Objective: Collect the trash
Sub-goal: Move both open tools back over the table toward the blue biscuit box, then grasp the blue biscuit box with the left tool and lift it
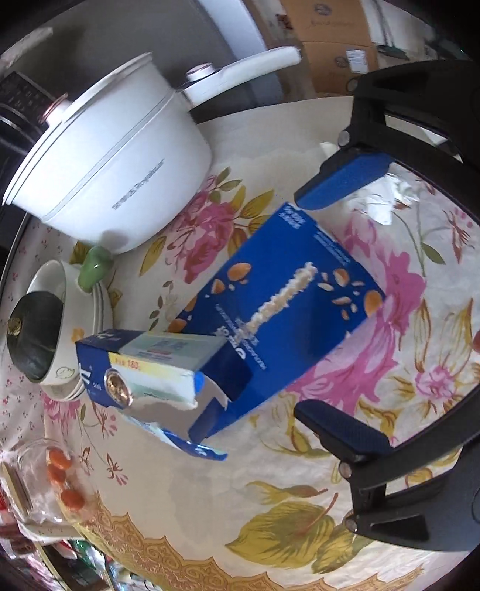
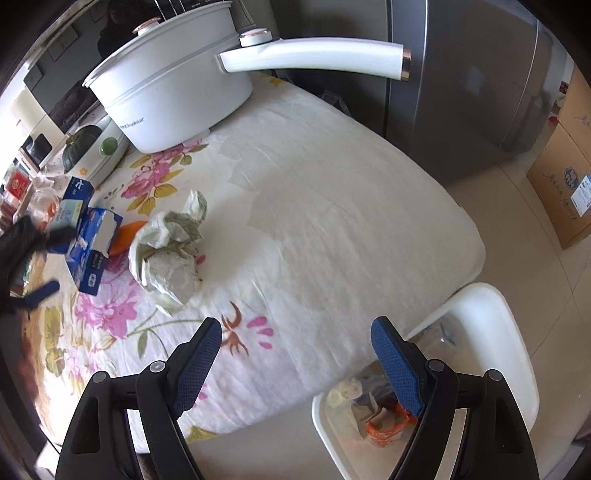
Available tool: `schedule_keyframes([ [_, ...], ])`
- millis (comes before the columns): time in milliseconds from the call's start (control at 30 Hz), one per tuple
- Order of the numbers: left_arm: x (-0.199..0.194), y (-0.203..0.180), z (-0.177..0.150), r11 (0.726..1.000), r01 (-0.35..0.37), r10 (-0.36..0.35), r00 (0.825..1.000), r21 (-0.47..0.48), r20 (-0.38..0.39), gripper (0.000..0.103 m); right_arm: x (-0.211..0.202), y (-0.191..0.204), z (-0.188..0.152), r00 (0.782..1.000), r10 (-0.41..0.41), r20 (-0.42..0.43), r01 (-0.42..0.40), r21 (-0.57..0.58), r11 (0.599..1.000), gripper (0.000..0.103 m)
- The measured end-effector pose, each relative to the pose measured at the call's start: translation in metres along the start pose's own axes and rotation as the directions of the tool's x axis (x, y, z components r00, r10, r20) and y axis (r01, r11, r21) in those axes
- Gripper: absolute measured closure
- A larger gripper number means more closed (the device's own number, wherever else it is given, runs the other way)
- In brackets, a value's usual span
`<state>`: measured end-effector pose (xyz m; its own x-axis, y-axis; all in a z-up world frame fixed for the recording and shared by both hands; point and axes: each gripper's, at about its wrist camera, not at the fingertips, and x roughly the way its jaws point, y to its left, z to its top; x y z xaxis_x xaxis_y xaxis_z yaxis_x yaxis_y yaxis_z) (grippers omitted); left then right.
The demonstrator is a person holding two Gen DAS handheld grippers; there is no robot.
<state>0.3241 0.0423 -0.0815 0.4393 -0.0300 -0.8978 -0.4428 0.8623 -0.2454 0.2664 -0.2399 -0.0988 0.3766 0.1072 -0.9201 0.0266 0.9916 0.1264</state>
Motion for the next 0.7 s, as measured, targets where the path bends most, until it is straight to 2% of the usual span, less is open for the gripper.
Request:
schedule_keyframes([
  [133, 0.011, -0.024, 0.010, 0.988, -0.147, 0.150, 0.987, -0.053, 0.055, 0.001, 0.000, -0.005, -0.010, 0.999, 0.019, -0.030, -0.020, -0.019, 1.000, 0.018],
  [300, 0.035, -0.030, 0.015, 0.961, -0.258, 0.262, 0.965, -0.102, 0.029, 0.001, -0.010, -0.015, -0.014, 0.999, 0.037, -0.024, -0.037, -0.005, 0.999, 0.018],
  [400, 0.037, -0.021, 0.006, 0.958, -0.270, 0.273, 0.962, -0.101, 0.016, 0.001, -0.014, -0.018, -0.013, 0.999, 0.034, -0.011, -0.034, 0.001, 0.999, 0.018],
  [567, 0.038, -0.005, -0.005, 0.963, -0.269, 0.269, 0.963, -0.032, 0.003, 0.001, -0.012, -0.017, -0.012, 0.999, 0.046, -0.018, -0.045, 0.017, 0.999, 0.018],
  [633, 0.037, 0.006, -0.010, 0.968, -0.251, 0.251, 0.968, -0.006, -0.009, 0.001, -0.011, -0.015, -0.012, 0.999, 0.051, -0.018, -0.050, 0.018, 0.999, 0.018],
  [700, 0.038, 0.024, -0.015, 0.979, -0.203, 0.203, 0.978, -0.008, -0.040, 0.001, -0.011, -0.012, -0.012, 0.998, 0.052, -0.018, -0.052, 0.014, 0.999, 0.018],
])
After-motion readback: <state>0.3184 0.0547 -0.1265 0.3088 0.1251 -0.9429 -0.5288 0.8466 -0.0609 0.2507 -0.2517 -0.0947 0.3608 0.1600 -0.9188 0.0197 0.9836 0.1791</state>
